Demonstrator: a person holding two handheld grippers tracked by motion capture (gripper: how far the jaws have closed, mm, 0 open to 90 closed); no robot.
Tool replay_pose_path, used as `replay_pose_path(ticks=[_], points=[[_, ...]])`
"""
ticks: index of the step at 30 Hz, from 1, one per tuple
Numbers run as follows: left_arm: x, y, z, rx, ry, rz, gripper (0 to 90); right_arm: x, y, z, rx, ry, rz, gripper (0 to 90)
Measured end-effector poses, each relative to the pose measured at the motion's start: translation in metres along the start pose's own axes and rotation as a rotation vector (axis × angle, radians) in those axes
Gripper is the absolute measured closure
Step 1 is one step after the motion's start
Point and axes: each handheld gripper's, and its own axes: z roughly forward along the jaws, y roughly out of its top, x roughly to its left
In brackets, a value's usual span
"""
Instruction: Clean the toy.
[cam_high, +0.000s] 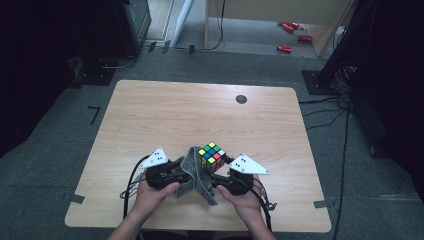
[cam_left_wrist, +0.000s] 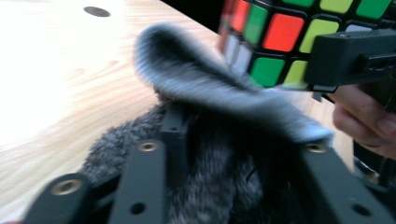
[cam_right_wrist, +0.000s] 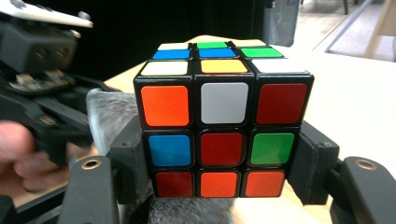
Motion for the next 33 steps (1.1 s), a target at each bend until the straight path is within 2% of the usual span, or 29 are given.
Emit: replay_pose_path(ticks=[1, 3, 5, 8, 10, 13, 16, 17, 22, 23, 25, 29, 33], points=[[0.004, 0.004, -0.007, -0.012, 0.006, 0.007, 53.7, -0.006, 0.001, -0.002, 0.003, -0.007, -0.007, 34.4], [0.006, 0.007, -0.011, -0.022, 0.011, 0.004, 49.9, -0.008, 0.001, -0.003, 0.006, -0.01, -0.013, 34.4], [0.011, 0.013, -0.022, -0.058, 0.023, -0.018, 46.7, -0.013, 0.0, -0.004, 0.019, -0.033, -0.034, 34.4], [0.011, 0.016, -0.024, -0.064, 0.037, -0.035, 42.8, -0.014, -0.002, -0.003, 0.025, -0.041, -0.039, 34.4], [0.007, 0.018, -0.023, -0.054, 0.031, -0.046, 37.3, -0.012, -0.004, 0.0, 0.033, -0.048, -0.041, 34.4], [-0.006, 0.023, -0.016, -0.027, -0.006, -0.052, 31.9, -0.002, -0.009, 0.007, 0.048, -0.05, -0.086, 34.4], [-0.011, 0.025, -0.013, -0.021, -0.026, -0.06, 28.4, 0.008, -0.013, 0.012, 0.056, -0.061, -0.133, 34.4], [-0.014, 0.027, -0.013, -0.023, -0.045, -0.082, 27.4, 0.011, -0.014, 0.013, 0.058, -0.065, -0.144, 34.4], [-0.02, 0.029, -0.01, -0.009, -0.045, -0.08, 25.6, 0.023, -0.018, 0.018, 0.07, -0.072, -0.179, 34.4], [-0.023, 0.03, -0.007, 0.013, -0.051, -0.078, 25.3, 0.028, -0.019, 0.02, 0.071, -0.069, -0.188, 34.4], [-0.025, 0.03, -0.006, 0.024, -0.051, -0.078, 24.0, 0.031, -0.019, 0.022, 0.075, -0.071, -0.19, 34.4], [-0.031, 0.03, 0.001, 0.071, -0.023, -0.07, 22.2, 0.039, -0.021, 0.026, 0.092, -0.09, -0.216, 34.4], [-0.03, 0.029, 0.004, 0.106, -0.007, -0.09, 23.8, 0.045, -0.023, 0.028, 0.094, -0.119, -0.247, 34.4]])
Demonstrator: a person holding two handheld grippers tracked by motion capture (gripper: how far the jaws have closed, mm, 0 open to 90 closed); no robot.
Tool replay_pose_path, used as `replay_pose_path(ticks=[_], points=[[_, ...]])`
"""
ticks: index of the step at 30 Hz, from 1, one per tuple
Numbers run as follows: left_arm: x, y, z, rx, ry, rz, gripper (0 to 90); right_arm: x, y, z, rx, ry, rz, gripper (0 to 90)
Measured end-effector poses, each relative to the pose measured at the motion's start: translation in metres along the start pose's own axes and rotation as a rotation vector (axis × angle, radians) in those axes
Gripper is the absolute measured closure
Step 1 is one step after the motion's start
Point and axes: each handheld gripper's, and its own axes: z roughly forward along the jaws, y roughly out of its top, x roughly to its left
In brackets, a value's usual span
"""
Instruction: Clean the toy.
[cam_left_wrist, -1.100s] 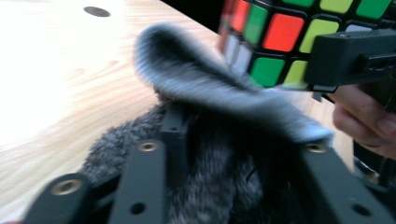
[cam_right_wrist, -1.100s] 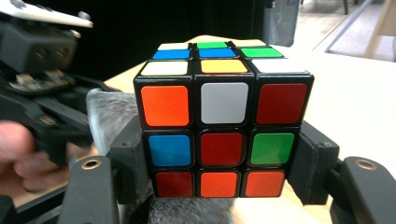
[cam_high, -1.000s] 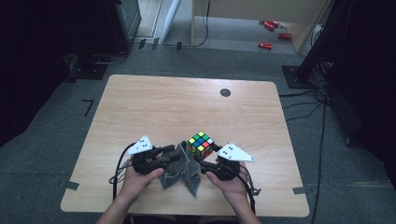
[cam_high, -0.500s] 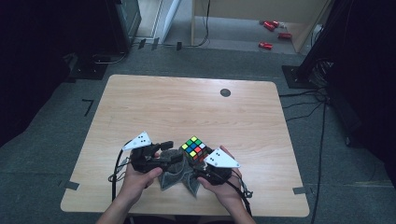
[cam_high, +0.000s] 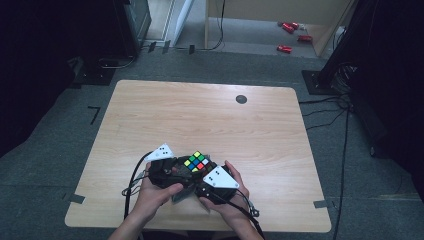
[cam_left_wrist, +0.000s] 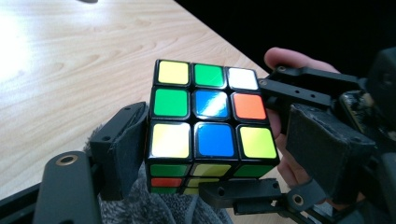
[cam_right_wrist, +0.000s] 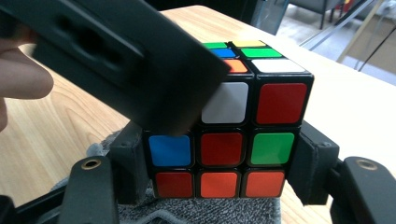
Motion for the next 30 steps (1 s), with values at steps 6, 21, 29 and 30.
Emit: replay_pose_path(ticks=[6, 21, 29, 30], points=[[0.0, -0.001, 0.003, 0.033, 0.033, 0.001, 30.1, 0.007, 0.001, -0.001, -0.009, -0.029, -0.051, 34.3], [0.019, 0.001, -0.015, -0.035, 0.048, -0.047, 34.9, 0.005, -0.002, 0.005, 0.007, -0.001, -0.061, 26.3], [0.044, 0.004, -0.045, -0.133, 0.109, -0.073, 34.9, -0.004, -0.02, 0.031, 0.145, 0.093, 0.113, 15.5], [0.045, 0.003, -0.045, -0.132, 0.116, -0.069, 34.9, -0.004, -0.022, 0.036, 0.169, 0.098, 0.134, 14.7]])
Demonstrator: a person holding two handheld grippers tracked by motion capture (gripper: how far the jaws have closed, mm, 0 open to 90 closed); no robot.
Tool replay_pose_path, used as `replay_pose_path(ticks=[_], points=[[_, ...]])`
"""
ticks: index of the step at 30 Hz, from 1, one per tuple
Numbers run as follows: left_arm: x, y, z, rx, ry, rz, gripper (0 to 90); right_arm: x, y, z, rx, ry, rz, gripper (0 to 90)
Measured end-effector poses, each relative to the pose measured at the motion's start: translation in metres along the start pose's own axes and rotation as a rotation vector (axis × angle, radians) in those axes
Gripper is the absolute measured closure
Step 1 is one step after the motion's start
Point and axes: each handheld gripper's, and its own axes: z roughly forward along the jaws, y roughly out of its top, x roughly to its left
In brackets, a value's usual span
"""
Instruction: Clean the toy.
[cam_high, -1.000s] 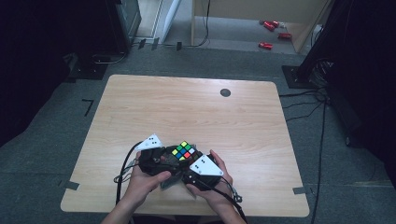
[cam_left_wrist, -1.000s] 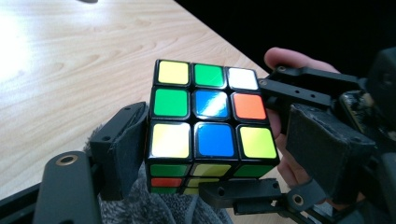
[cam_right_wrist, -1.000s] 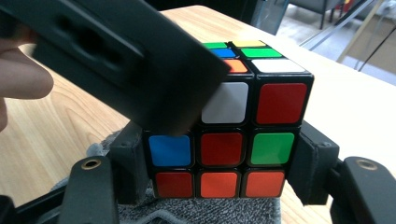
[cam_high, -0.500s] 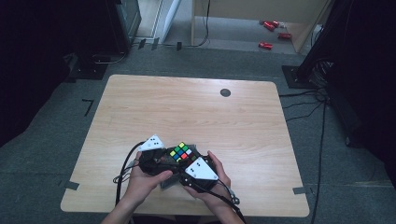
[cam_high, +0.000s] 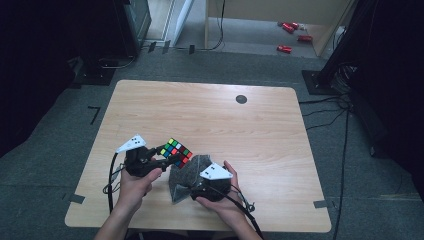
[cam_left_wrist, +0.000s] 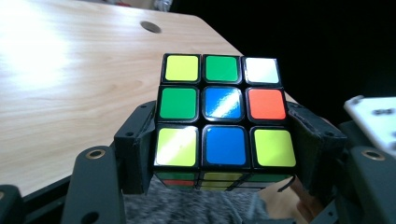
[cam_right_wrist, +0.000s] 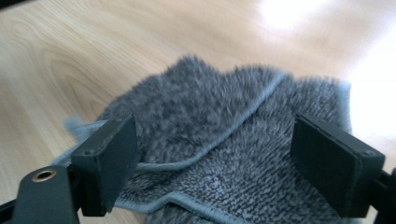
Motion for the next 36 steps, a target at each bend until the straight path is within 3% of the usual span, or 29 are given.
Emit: replay_pose_path(ticks=[2, 4, 5, 8, 10, 11, 12, 13, 14, 16, 19, 20, 22, 23, 25, 26, 28, 29, 30, 31, 32, 36], points=[[0.0, -0.001, 0.001, 0.004, 0.009, 0.024, 34.8, -0.003, -0.001, 0.008, 0.038, -0.055, 0.034, 13.5], [0.0, -0.003, 0.003, 0.008, 0.012, 0.047, 34.8, -0.004, -0.002, 0.011, 0.056, -0.069, 0.04, 13.4], [0.0, -0.006, 0.005, -0.003, 0.0, 0.087, 34.8, -0.005, -0.005, 0.017, 0.1, -0.082, 0.043, 15.9], [0.002, -0.01, 0.006, -0.015, -0.033, 0.108, 34.8, -0.006, -0.01, 0.022, 0.135, -0.051, 0.039, 25.2], [0.005, -0.014, 0.007, -0.016, -0.043, 0.115, 34.8, -0.007, -0.011, 0.021, 0.125, -0.031, 0.029, 36.3], [0.005, -0.014, 0.007, -0.016, -0.043, 0.115, 34.8, -0.007, -0.011, 0.021, 0.125, -0.031, 0.029, 36.3], [0.005, -0.014, 0.007, -0.017, -0.043, 0.119, 34.8, -0.007, -0.012, 0.02, 0.119, -0.031, 0.017, 43.4], [0.006, -0.015, 0.006, -0.023, -0.051, 0.127, 34.8, -0.011, -0.013, 0.019, 0.106, -0.029, 0.012, 56.1], [0.006, -0.015, 0.006, -0.023, -0.051, 0.127, 34.8, -0.011, -0.013, 0.019, 0.106, -0.029, 0.012, 56.1], [0.006, -0.016, 0.005, -0.029, -0.064, 0.141, 34.8, -0.022, -0.014, 0.014, 0.101, 0.001, 0.05, 70.0], [0.006, -0.017, 0.005, -0.029, -0.073, 0.163, 34.8, -0.03, -0.013, 0.008, 0.09, 0.001, 0.069, 74.3], [0.005, -0.019, 0.007, -0.025, -0.087, 0.179, 34.8, -0.04, -0.012, -0.002, 0.039, 0.016, 0.107, 74.9], [0.004, -0.022, 0.009, -0.018, -0.1, 0.196, 34.8, -0.048, -0.008, -0.016, -0.039, 0.039, 0.136, 74.9], [0.004, -0.022, 0.009, -0.018, -0.1, 0.196, 34.9, -0.048, -0.008, -0.016, -0.039, 0.039, 0.136, 74.9], [0.0, -0.024, 0.012, -0.01, -0.12, 0.219, 34.9, -0.052, -0.002, -0.032, -0.125, 0.051, 0.137, 74.9], [-0.002, -0.025, 0.013, -0.005, -0.128, 0.235, 34.9, -0.054, 0.005, -0.046, -0.209, 0.091, 0.132, 75.0], [-0.008, -0.028, 0.016, 0.003, -0.16, 0.282, 34.9, -0.054, 0.012, -0.058, -0.276, 0.127, 0.12, 75.1], [-0.008, -0.028, 0.016, 0.003, -0.16, 0.282, 34.9, -0.053, 0.015, -0.062, -0.307, 0.152, 0.122, 75.1], [-0.011, -0.029, 0.017, 0.008, -0.173, 0.299, 34.9, -0.053, 0.015, -0.062, -0.307, 0.152, 0.122, 75.1], [-0.017, -0.032, 0.02, 0.027, -0.187, 0.347, 34.8, -0.05, 0.02, -0.07, -0.355, 0.195, 0.133, 75.0], [-0.021, -0.033, 0.022, 0.035, -0.193, 0.369, 34.9, -0.048, 0.023, -0.072, -0.368, 0.214, 0.131, 75.0], [-0.031, -0.036, 0.025, 0.04, -0.192, 0.416, 34.9, -0.041, 0.025, -0.07, -0.358, 0.244, 0.112, 74.5]])
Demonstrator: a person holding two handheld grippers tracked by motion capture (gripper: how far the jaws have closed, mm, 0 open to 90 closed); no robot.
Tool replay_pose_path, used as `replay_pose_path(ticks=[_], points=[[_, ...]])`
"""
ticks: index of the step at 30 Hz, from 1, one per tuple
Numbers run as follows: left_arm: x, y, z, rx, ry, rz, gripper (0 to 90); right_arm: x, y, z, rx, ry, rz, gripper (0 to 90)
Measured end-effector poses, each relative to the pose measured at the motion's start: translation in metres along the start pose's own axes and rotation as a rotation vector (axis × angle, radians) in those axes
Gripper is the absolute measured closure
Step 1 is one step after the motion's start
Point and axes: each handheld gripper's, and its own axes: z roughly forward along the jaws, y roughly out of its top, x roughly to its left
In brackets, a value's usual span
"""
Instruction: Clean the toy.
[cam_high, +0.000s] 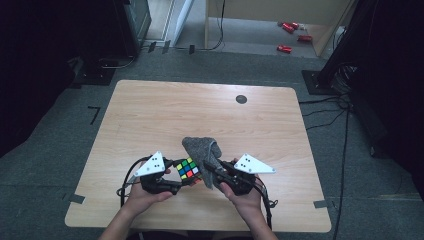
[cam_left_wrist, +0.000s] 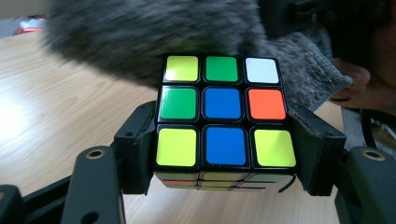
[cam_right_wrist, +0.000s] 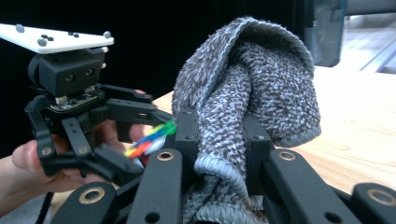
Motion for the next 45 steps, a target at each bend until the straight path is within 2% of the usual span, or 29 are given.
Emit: replay_pose_path(ticks=[2, 3, 4, 5, 7, 11, 14, 17, 19, 21, 23, 25, 26, 27, 28, 29, 30, 32, 33, 34, 35, 36, 37, 38, 40, 41, 42, 44, 45], points=[[-0.002, 0.001, 0.0, 0.008, 0.02, 0.017, 34.9, -0.002, -0.005, 0.003, 0.008, 0.011, 0.023, 74.3], [-0.002, 0.001, -0.001, 0.006, 0.018, 0.017, 34.9, -0.009, -0.009, 0.005, 0.024, 0.036, 0.082, 73.8], [-0.001, 0.001, -0.003, -0.001, 0.012, 0.015, 34.9, -0.009, -0.009, 0.005, 0.024, 0.036, 0.082, 73.8], [-0.001, 0.001, -0.004, -0.014, 0.009, 0.011, 34.9, -0.014, -0.013, 0.006, 0.045, 0.02, 0.097, 73.7], [0.001, 0.002, -0.008, -0.042, 0.005, 0.004, 35.0, -0.016, -0.015, 0.008, 0.067, 0.0, 0.103, 73.7], [0.002, 0.0, -0.007, -0.047, 0.001, -0.004, 35.0, -0.014, -0.012, 0.007, 0.062, 0.012, 0.108, 73.8], [0.0, -0.001, -0.006, -0.041, -0.002, -0.001, 35.0, -0.003, -0.003, 0.003, 0.022, 0.037, 0.097, 73.8], [-0.004, 0.001, -0.005, -0.038, 0.003, 0.014, 35.0, -0.002, -0.002, 0.002, 0.009, 0.043, 0.113, 73.8], [-0.005, 0.003, -0.005, -0.039, 0.001, 0.025, 35.0, -0.007, -0.005, 0.003, 0.006, 0.039, 0.134, 73.9], [-0.005, 0.004, -0.006, -0.05, 0.0, 0.019, 35.0, -0.016, -0.016, 0.007, 0.056, -0.011, 0.155, 73.9], [-0.003, 0.002, -0.006, -0.045, 0.001, 0.013, 35.0, -0.017, -0.018, 0.007, 0.075, -0.018, 0.174, 73.9], [-0.002, 0.001, -0.005, -0.036, 0.008, 0.013, 35.0, -0.012, -0.013, 0.006, 0.079, -0.021, 0.144, 73.7], [-0.003, -0.001, -0.001, 0.003, 0.036, 0.034, 35.0, -0.008, -0.01, 0.005, 0.072, -0.019, 0.121, 73.4], [-0.005, -0.002, 0.002, 0.021, 0.046, 0.045, 35.0, -0.003, -0.006, 0.004, 0.059, -0.02, 0.096, 73.2], [-0.005, -0.002, 0.002, 0.021, 0.046, 0.045, 35.0, -0.003, -0.006, 0.004, 0.059, -0.02, 0.096, 73.2], [-0.007, -0.002, 0.004, 0.03, 0.049, 0.053, 35.0, 0.006, 0.0, 0.003, 0.045, -0.036, 0.043, 72.5], [-0.007, -0.002, 0.004, 0.03, 0.049, 0.053, 34.9, 0.006, 0.0, 0.003, 0.045, -0.036, 0.043, 72.5], [-0.009, 0.0, 0.004, 0.025, 0.049, 0.059, 34.9, 0.01, -0.001, 0.004, 0.046, -0.072, -0.002, 71.9], [-0.009, 0.001, 0.003, 0.02, 0.048, 0.06, 35.0, 0.008, -0.003, 0.005, 0.046, -0.082, 0.001, 71.9], [-0.008, 0.002, -0.002, -0.018, 0.029, 0.041, 34.9, -0.001, -0.01, 0.007, 0.075, -0.094, 0.048, 72.0], [-0.008, 0.002, -0.002, -0.018, 0.029, 0.041, 35.0, -0.001, -0.01, 0.007, 0.075, -0.094, 0.048, 72.0], [-0.006, 0.003, -0.004, -0.036, 0.024, 0.029, 35.0, -0.004, -0.014, 0.009, 0.093, -0.102, 0.069, 72.2], [-0.005, 0.003, -0.005, -0.043, 0.026, 0.025, 35.0, -0.007, -0.017, 0.009, 0.099, -0.1, 0.093, 72.3], [-0.004, 0.003, -0.006, -0.04, 0.031, 0.028, 35.0, -0.007, -0.015, 0.007, 0.092, -0.079, 0.122, 72.4], [-0.005, 0.001, -0.002, -0.005, 0.055, 0.053, 35.0, -0.002, -0.007, 0.005, 0.068, -0.05, 0.102, 72.2], [-0.005, 0.001, -0.002, -0.005, 0.055, 0.053, 35.0, -0.002, -0.007, 0.005, 0.068, -0.05, 0.102, 72.2], [-0.006, 0.001, -0.001, 0.001, 0.053, 0.054, 35.0, 0.006, 0.0, 0.002, 0.042, -0.035, 0.069, 72.1], [-0.007, 0.002, -0.001, -0.013, 0.047, 0.048, 35.0, 0.008, 0.002, 0.001, 0.029, -0.037, 0.057, 72.0], [-0.007, 0.004, -0.003, -0.021, 0.045, 0.049, 34.9, 0.006, 0.0, 0.001, 0.022, -0.033, 0.072, 72.0]])
